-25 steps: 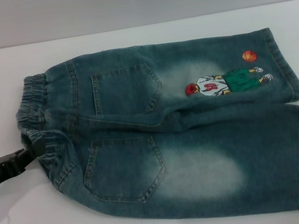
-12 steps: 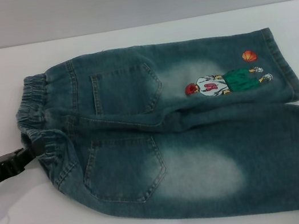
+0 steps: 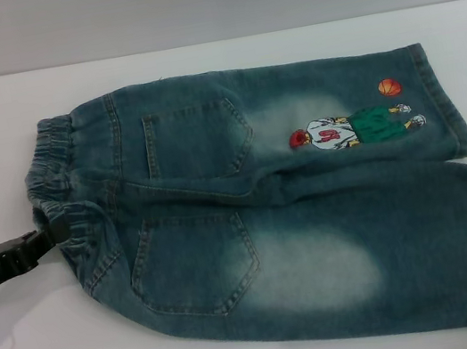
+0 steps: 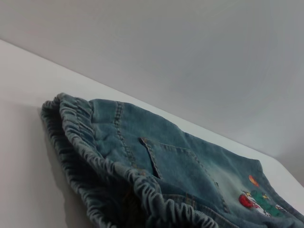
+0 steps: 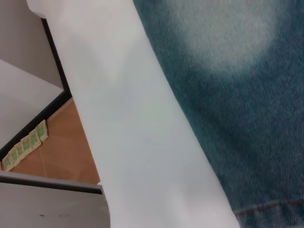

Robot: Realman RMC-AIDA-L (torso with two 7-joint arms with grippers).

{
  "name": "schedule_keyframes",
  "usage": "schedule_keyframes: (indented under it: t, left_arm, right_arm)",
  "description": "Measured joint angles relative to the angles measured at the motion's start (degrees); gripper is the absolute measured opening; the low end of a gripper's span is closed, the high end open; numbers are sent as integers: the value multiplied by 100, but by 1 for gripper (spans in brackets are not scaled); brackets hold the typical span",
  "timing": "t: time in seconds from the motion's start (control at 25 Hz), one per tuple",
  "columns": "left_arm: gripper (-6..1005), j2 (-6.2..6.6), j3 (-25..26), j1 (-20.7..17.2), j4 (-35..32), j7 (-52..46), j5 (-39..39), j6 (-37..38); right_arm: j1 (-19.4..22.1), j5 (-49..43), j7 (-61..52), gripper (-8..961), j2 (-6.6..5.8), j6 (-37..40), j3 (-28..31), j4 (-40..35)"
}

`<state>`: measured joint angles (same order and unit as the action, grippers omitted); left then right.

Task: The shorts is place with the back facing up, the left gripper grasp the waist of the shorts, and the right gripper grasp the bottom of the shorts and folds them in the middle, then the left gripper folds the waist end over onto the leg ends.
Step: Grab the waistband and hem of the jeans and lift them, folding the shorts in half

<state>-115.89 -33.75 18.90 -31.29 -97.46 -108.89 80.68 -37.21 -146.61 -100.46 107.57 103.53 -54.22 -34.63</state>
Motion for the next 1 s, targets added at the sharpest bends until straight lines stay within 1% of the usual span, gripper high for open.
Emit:
schedule_keyframes:
  t: [0.2, 0.64, 1.0]
  left_arm:
    - [44, 3, 0, -5, 0, 0, 0, 9]
    - [44, -32, 0, -27, 0, 0, 0, 10]
    - [43, -46, 0, -26, 3, 5, 0, -5]
  right_arm:
    - [-32, 0, 0, 719, 3, -35, 35, -21]
    - [-52, 39, 9, 715, 40, -80, 52, -155]
    - [-137, 45, 34, 712, 213, -29, 55, -350]
